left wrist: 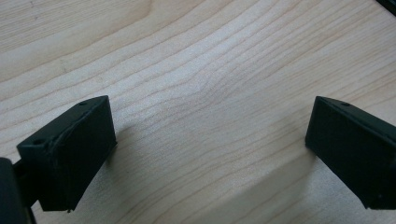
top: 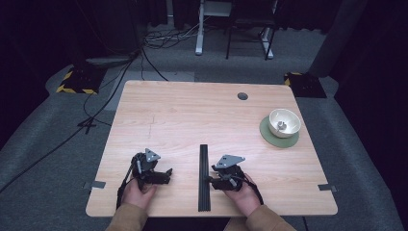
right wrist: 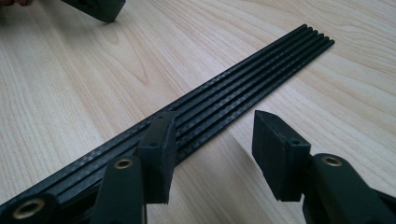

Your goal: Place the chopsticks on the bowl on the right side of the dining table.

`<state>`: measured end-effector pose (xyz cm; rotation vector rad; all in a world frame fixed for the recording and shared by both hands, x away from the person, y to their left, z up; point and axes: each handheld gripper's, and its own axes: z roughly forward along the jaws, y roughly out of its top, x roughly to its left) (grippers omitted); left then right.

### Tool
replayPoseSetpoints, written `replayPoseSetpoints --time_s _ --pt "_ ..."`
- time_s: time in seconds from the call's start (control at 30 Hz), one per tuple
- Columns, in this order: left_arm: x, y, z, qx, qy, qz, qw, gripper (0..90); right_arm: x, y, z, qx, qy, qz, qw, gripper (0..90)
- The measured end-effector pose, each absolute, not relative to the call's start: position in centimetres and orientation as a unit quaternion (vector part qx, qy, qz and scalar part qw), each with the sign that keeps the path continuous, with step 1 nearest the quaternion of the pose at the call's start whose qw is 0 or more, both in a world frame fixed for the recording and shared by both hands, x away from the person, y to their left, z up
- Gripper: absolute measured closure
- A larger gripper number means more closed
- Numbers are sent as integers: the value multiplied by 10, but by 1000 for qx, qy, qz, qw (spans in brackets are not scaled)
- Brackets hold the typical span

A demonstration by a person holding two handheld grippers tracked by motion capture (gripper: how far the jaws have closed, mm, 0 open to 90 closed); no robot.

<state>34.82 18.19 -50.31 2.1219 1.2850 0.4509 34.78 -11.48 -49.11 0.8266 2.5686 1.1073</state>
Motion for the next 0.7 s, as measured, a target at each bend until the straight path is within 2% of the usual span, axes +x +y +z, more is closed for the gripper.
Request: replayPoseSetpoints --time_s 0.7 --pt "348 182 -503 801 485 170 305 20 347 -119 -495 286 876 371 119 496"
